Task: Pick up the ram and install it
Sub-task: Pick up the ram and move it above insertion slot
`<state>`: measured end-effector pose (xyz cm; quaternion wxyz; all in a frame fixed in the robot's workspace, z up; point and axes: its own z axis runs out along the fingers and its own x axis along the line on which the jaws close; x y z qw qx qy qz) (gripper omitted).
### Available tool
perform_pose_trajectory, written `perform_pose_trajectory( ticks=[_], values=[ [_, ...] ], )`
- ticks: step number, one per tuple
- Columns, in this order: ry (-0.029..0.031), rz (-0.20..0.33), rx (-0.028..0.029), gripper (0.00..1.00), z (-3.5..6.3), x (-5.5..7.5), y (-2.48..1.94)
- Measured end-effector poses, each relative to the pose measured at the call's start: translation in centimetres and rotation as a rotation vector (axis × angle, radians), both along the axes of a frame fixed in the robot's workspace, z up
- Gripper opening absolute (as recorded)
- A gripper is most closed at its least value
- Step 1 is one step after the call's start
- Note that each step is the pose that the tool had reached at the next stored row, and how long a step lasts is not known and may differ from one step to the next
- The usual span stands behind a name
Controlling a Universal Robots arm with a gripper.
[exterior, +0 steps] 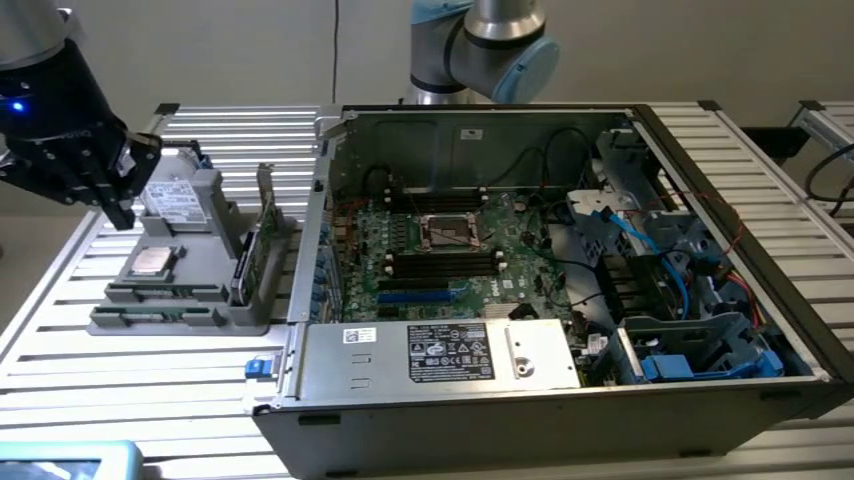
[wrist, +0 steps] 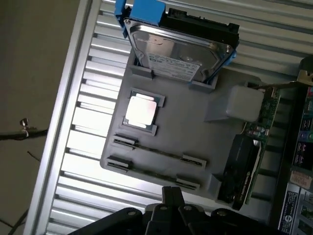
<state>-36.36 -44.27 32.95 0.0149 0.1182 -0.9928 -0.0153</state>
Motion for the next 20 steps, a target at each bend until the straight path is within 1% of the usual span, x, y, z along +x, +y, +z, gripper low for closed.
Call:
perform_pose_trajectory(
  ticks=[20],
  values=[
    [0.0001, 0.365, 0.0, 0.11, 0.0, 0.0, 0.0]
  ],
)
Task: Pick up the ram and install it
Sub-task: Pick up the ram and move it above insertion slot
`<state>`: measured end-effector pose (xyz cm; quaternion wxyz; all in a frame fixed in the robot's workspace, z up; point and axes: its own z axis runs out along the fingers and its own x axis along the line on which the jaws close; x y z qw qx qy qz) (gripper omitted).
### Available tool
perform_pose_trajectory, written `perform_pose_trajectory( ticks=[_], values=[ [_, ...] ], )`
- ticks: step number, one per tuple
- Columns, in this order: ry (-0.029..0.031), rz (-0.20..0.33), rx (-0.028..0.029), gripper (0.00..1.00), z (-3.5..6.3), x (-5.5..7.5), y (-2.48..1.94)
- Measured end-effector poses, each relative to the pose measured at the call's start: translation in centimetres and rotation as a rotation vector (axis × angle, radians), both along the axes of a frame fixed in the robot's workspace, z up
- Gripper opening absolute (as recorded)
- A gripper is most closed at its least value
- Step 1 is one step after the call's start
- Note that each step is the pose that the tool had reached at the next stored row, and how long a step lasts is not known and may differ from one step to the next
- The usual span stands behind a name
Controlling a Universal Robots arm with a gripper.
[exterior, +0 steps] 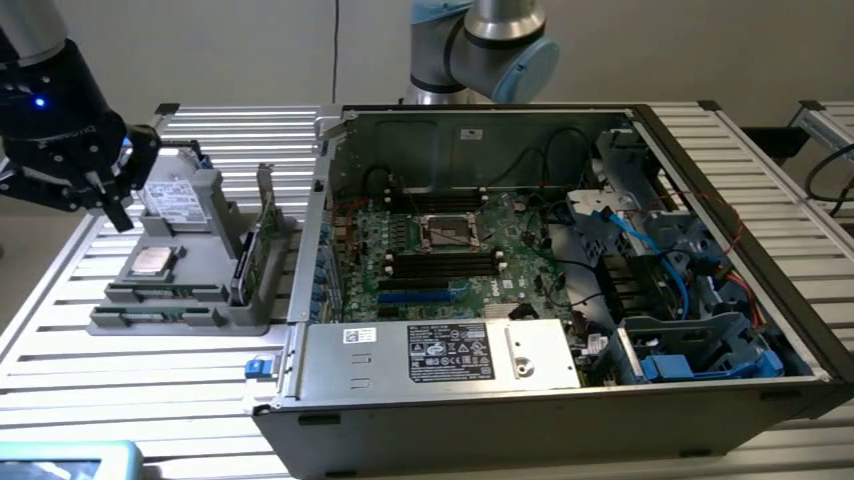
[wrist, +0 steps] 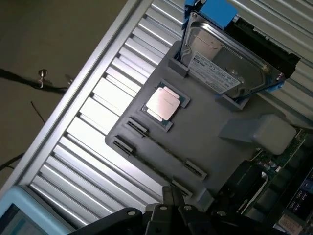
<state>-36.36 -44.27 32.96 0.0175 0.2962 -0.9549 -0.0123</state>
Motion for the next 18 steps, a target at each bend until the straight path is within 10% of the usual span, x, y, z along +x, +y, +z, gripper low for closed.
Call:
perform_pose_trajectory(
  ticks=[18],
  values=[
    [-0.0011, 0.326, -0.0001, 0.11, 0.0, 0.0, 0.0]
  ],
)
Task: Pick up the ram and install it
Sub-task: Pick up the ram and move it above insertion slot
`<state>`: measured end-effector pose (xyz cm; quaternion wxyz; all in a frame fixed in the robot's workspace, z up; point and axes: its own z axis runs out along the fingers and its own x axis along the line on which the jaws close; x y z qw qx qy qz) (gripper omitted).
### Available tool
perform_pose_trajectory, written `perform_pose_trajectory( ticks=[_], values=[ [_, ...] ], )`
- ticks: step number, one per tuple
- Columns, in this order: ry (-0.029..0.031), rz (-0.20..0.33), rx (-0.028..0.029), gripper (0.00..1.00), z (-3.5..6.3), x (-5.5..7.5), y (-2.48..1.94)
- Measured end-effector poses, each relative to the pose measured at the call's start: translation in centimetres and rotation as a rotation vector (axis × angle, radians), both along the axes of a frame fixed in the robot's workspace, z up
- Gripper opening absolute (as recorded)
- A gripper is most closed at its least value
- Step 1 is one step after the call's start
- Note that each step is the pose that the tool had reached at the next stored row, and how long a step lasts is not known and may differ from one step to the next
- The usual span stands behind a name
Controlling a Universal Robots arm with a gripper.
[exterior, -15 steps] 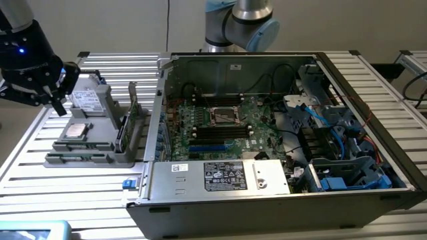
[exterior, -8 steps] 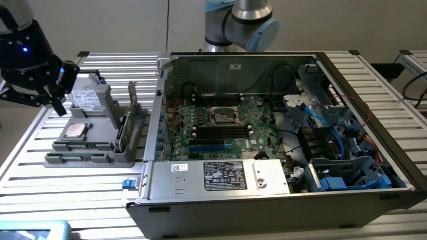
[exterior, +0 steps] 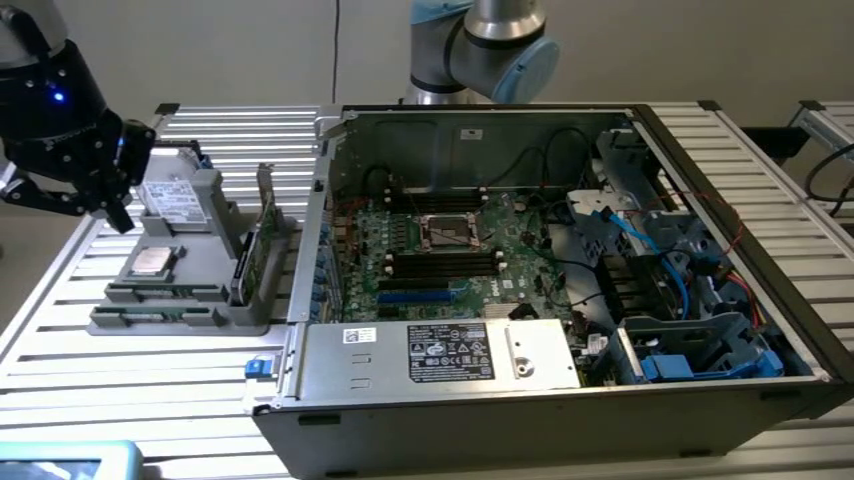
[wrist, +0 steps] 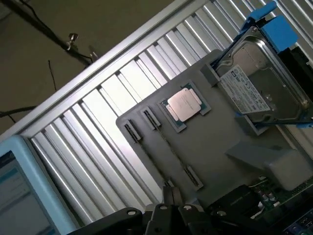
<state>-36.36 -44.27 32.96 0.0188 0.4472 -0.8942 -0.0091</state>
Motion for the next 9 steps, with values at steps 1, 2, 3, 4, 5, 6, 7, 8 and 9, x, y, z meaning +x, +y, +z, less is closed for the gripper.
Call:
perform_pose_trajectory(
  ticks=[1, 2, 3, 4, 5, 6, 7, 8, 9],
  values=[
    [-0.0026, 0.016, -0.0001, 0.11, 0.0, 0.0, 0.0],
    [-0.0048, 0.034, 0.0, 0.11, 0.0, 0.01, 0.0],
    [-0.0071, 0.051, 0.0001, 0.11, 0.0, 0.01, 0.0],
    [-0.0089, 0.069, 0.0002, 0.11, 0.0, 0.01, 0.0],
    [-0.0105, 0.088, 0.0004, 0.11, 0.0, 0.01, 0.0],
    [-0.0115, 0.105, 0.0006, 0.11, -0.01, 0.01, 0.0],
    [-0.0117, 0.125, 0.0007, 0.11, 0.0, 0.01, 0.0],
    [-0.0118, 0.143, 0.0009, 0.11, 0.0, 0.0, 0.0],
    [-0.0118, 0.161, 0.001, 0.11, 0.0, 0.0, -0.01]
  ],
)
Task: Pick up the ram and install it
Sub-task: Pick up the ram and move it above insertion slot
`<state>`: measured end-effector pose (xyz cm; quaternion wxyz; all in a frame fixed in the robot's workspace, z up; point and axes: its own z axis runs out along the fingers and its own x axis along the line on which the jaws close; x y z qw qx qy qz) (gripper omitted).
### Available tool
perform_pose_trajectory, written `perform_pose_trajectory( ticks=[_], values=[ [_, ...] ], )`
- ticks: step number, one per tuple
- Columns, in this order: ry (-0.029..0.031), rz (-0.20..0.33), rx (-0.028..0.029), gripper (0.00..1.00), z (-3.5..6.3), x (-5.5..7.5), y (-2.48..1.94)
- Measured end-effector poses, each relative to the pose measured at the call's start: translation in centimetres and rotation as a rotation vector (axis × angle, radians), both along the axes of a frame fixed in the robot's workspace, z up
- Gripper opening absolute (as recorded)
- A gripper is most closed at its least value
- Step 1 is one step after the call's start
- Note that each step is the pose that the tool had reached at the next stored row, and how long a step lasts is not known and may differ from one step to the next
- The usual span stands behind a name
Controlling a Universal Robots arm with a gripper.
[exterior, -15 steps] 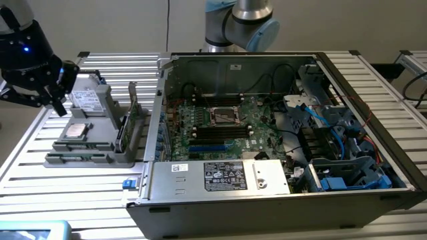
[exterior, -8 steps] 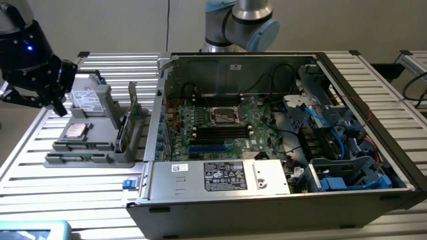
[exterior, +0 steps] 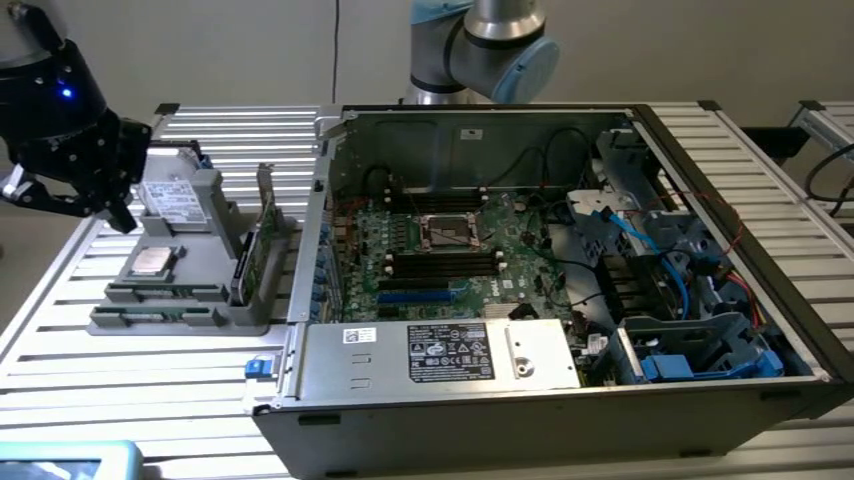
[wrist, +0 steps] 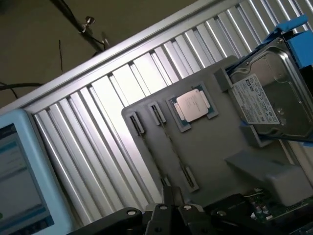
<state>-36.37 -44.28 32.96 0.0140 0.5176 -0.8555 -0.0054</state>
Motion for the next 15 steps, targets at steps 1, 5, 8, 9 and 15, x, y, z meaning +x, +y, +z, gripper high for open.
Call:
perform_pose_trajectory(
  ticks=[1, 5, 8, 9, 15],
  values=[
    [0.0, 0.018, 0.0001, 0.11, 0.0, 0.0, 0.0],
    [0.0, 0.091, 0.0008, 0.11, 0.0, 0.0, 0.0],
    [-0.0001, 0.145, 0.0015, 0.11, 0.0, 0.0, 0.0],
    [0.0, 0.163, 0.0017, 0.11, 0.0, 0.0, 0.0],
    [-0.0003, 0.272, 0.0025, 0.11, 0.0, 0.0, 0.0]
  ],
)
